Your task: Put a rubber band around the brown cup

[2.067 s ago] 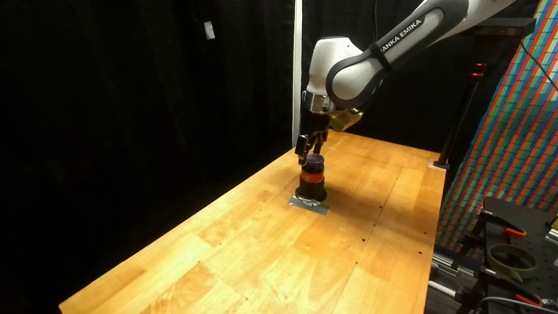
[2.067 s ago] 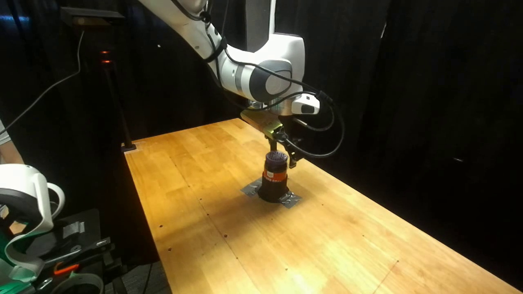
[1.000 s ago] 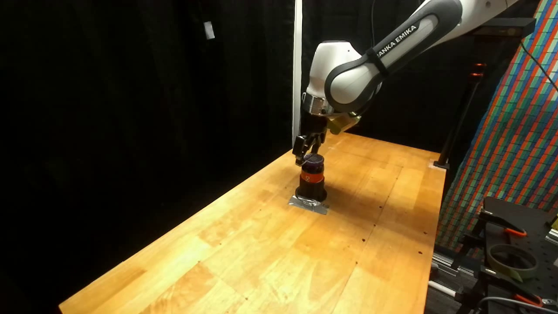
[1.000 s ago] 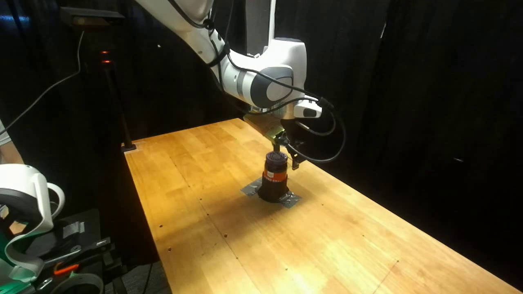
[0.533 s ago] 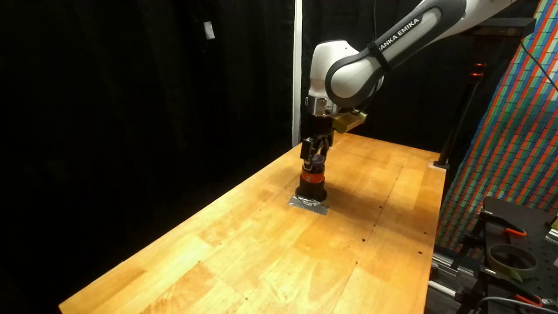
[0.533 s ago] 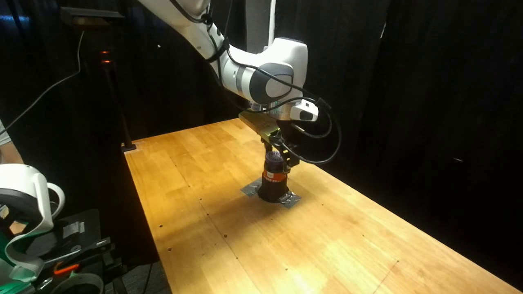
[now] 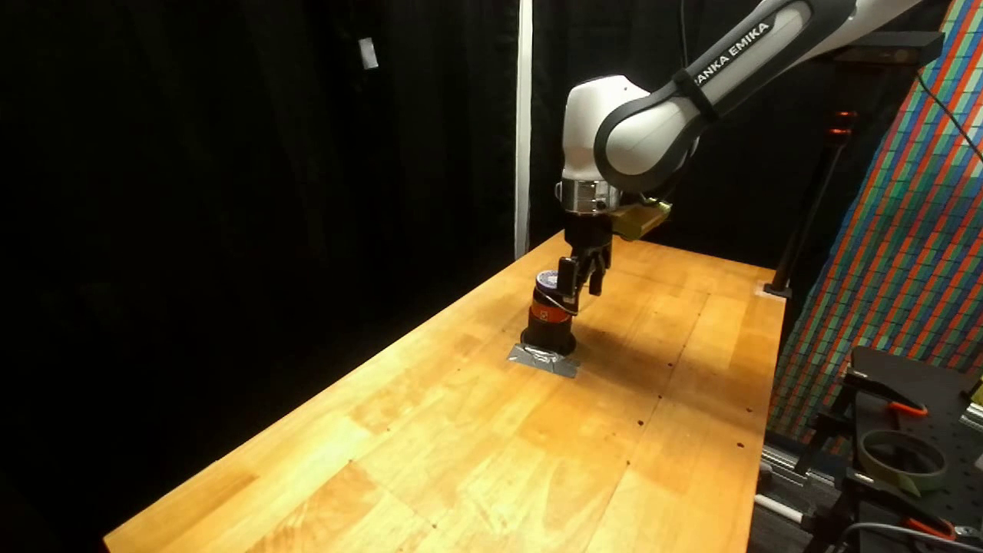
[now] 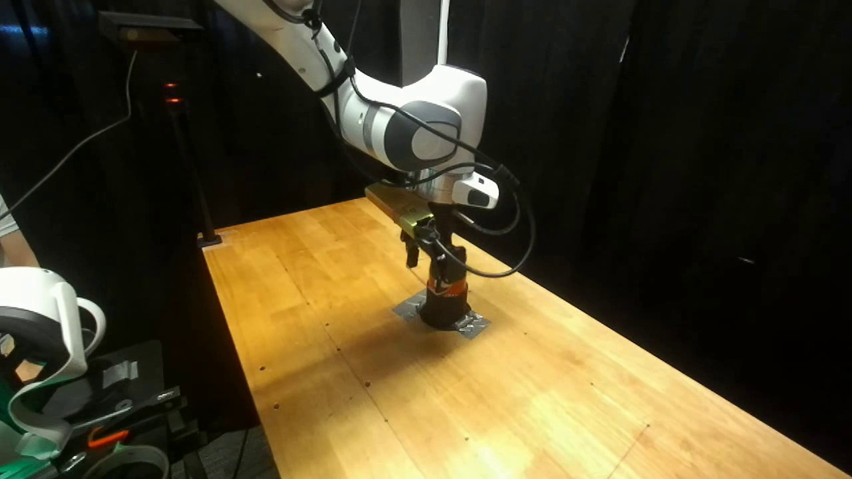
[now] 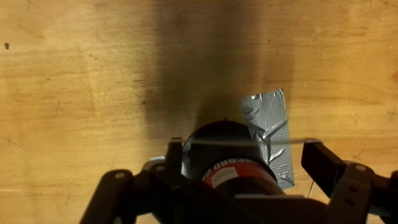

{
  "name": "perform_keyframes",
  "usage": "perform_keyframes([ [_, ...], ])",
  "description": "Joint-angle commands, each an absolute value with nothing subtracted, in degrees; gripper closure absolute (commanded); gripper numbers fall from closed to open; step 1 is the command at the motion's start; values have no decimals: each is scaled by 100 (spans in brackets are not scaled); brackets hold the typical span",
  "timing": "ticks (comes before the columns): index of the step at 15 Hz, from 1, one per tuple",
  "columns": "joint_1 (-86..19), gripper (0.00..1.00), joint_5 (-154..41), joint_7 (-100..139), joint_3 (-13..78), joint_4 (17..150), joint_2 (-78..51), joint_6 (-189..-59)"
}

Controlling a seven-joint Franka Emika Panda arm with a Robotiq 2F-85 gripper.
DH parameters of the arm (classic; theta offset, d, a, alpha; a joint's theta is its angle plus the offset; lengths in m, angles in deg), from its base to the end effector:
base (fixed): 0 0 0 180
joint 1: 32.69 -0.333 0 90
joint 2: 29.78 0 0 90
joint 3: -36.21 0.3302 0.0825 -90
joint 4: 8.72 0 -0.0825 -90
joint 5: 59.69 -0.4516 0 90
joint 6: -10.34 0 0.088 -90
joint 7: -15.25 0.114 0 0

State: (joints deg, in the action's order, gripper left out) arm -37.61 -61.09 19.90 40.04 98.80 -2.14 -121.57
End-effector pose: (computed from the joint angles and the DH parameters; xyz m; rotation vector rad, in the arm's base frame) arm 0.6769 0.1035 0.2071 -3.0972 -0.0743 0.0948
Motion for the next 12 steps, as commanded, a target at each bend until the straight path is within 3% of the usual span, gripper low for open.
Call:
perform_keyframes([
  [1, -3731, 26, -6212, 1870, 4038, 10550, -608, -12445],
  [9, -3765, 87, -6094, 2091, 3883, 12006, -1430, -14731],
  [11, -3749, 100, -6140, 2133, 3851, 12440, -1628, -15531],
  [12, -3728, 100, -6187, 2127, 3857, 12617, -1687, -15908],
])
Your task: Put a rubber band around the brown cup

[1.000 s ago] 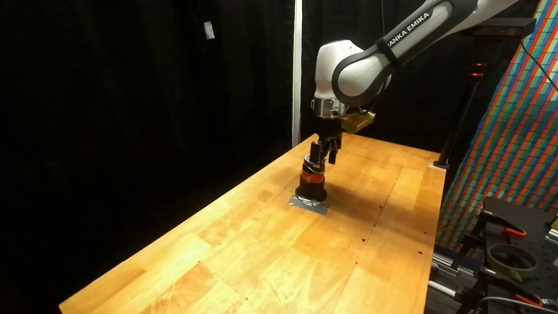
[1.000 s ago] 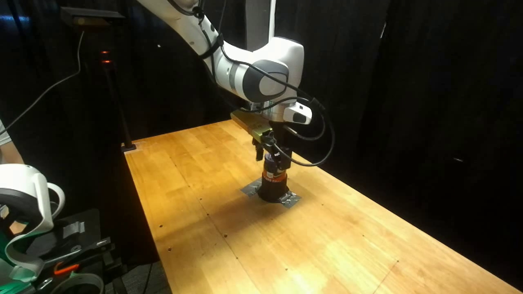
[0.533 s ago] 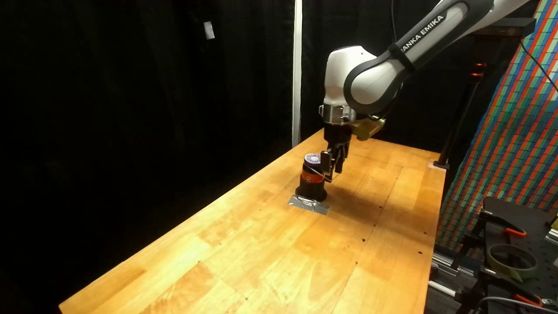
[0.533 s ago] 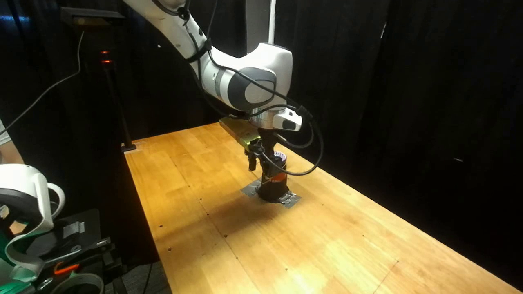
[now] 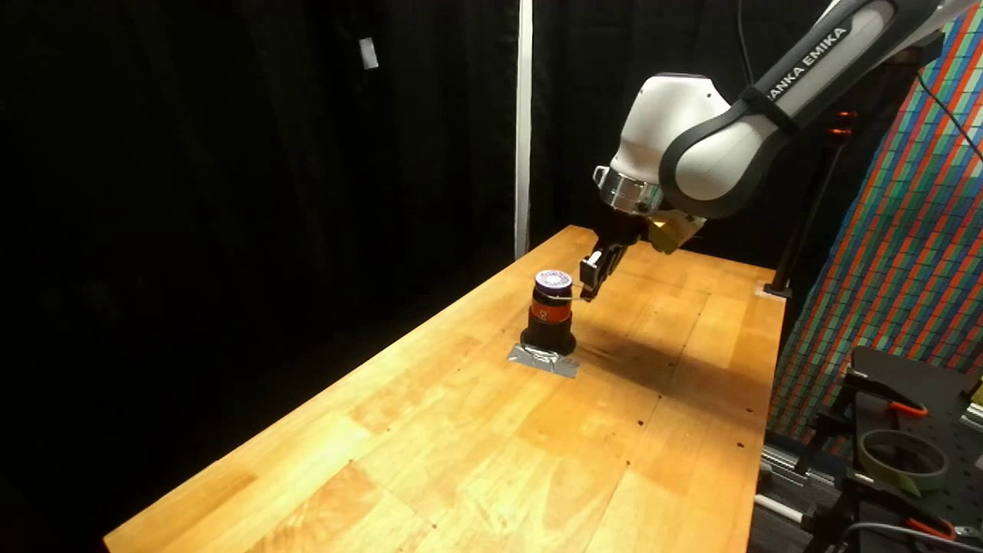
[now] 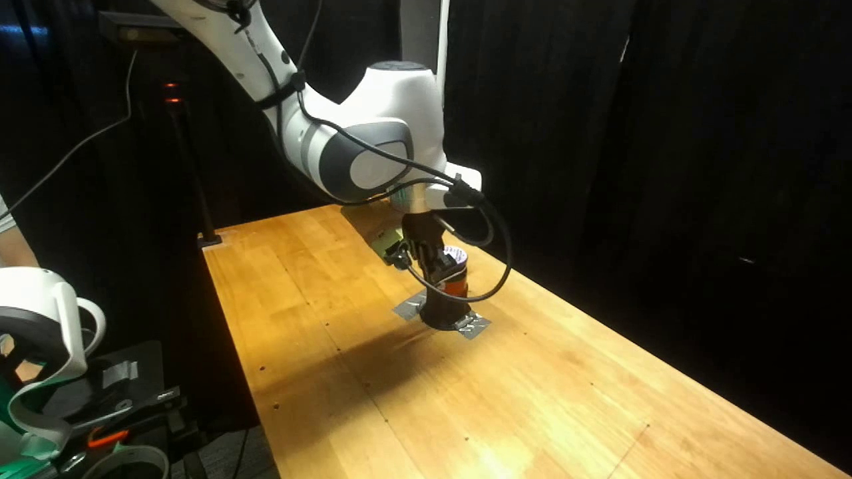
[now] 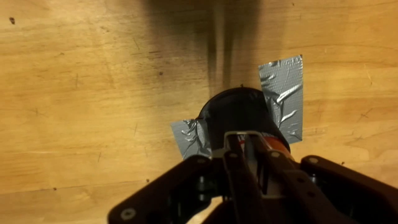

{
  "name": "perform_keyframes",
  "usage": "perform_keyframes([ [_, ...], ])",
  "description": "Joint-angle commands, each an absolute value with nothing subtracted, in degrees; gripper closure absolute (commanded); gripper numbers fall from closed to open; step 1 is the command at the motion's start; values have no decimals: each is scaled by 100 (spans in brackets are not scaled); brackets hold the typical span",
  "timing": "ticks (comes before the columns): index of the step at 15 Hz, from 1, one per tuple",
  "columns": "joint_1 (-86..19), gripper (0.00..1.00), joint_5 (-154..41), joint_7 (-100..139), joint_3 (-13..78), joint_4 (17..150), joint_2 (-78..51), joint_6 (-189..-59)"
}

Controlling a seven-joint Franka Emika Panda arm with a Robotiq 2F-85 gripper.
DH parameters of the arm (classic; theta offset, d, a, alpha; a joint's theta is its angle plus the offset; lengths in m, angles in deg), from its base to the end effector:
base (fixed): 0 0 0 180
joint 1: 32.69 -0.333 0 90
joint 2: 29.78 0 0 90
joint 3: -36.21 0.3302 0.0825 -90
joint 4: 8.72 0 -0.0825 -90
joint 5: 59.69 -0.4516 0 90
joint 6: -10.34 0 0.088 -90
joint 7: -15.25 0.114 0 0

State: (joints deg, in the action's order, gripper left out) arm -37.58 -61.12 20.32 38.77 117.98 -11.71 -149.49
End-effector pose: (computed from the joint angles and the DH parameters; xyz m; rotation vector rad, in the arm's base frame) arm 0.6182 0.0800 0.2130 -3.0622 -0.0233 -0.3984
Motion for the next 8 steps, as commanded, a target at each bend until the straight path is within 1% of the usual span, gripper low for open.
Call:
perform_keyframes([
  [1, -3699, 100, -6253, 2127, 3881, 12789, -1724, -16312],
  [4, -3554, 100, -6497, 2121, 4076, 13188, -1729, -17448],
  [6, -3146, 100, -6699, 2133, 4583, 13353, -1636, -18161],
  [8, -2596, 100, -6501, 2373, 5194, 13458, -1540, -18646],
])
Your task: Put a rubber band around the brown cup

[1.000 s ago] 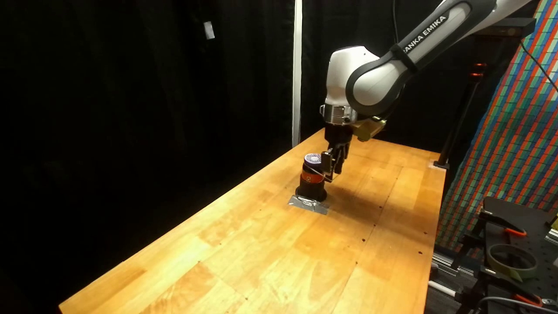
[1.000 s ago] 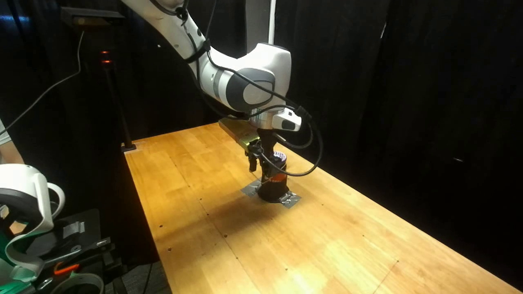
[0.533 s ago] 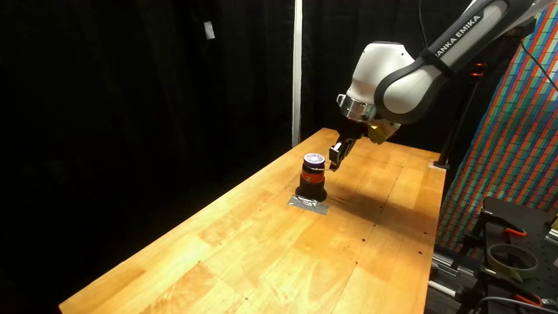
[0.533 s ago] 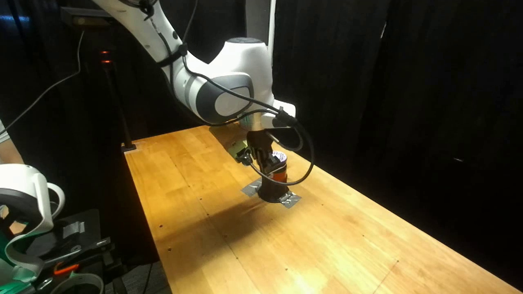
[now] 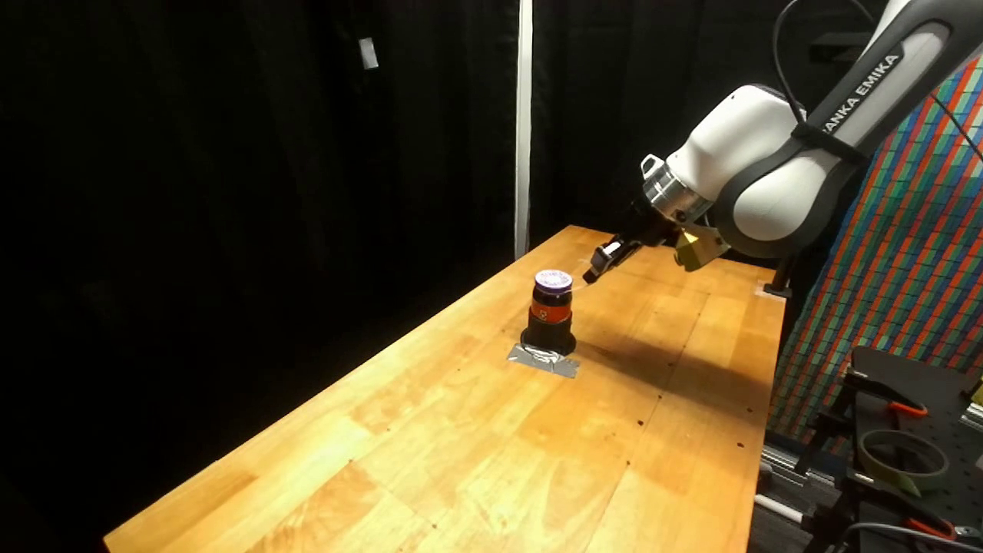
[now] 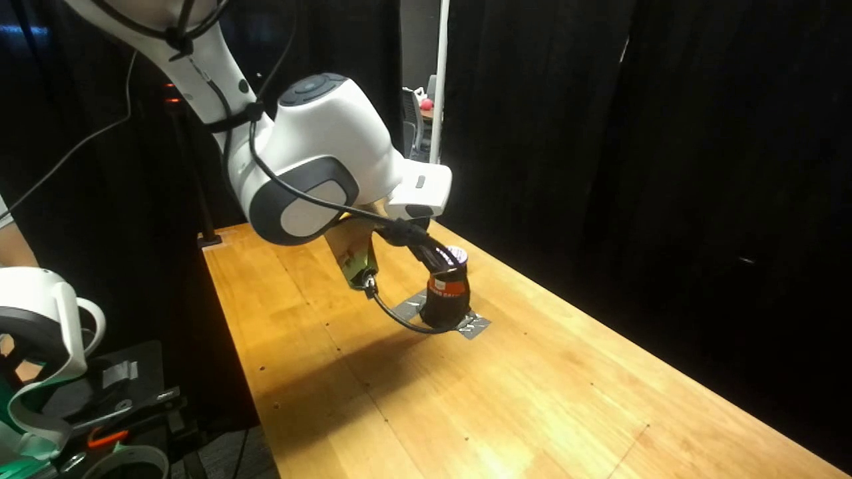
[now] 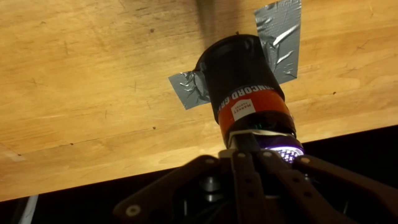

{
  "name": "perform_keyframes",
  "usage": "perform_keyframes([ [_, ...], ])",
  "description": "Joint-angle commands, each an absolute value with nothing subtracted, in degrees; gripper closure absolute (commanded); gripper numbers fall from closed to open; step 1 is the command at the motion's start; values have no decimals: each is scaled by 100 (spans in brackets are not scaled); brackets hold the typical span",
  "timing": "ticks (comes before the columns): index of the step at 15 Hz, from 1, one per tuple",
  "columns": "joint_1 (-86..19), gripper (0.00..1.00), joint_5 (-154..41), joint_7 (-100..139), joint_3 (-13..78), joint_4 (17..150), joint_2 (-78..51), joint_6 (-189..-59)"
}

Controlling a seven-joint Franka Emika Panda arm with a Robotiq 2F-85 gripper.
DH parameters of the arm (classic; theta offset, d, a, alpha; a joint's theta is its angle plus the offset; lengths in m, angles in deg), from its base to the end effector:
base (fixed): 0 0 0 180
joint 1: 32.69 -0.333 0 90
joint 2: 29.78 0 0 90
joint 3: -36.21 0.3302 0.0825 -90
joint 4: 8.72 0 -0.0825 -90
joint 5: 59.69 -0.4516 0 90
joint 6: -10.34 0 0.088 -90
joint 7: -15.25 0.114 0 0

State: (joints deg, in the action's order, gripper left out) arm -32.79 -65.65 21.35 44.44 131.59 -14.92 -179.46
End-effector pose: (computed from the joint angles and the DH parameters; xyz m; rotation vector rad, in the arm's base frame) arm 0.5613 0.0728 0.2129 -2.8850 0.1232 -0.8840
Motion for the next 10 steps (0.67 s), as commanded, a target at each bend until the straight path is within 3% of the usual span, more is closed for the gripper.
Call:
perform_keyframes([
  [1, -2274, 100, -6316, 2566, 5520, 13485, -1463, -18842],
  [6, -1076, 100, -5276, 3189, 6407, 13618, -1110, -19517],
  [7, -805, 74, -5047, 3385, 6575, 13594, -1041, -19443],
  [8, -1259, 72, -5421, 3076, 6268, 13567, -1170, -19185],
  [9, -1151, 92, -5349, 3111, 6312, 13571, -1122, -19176],
  [10, -1152, 85, -5349, 3101, 6286, 13570, -1102, -19166],
])
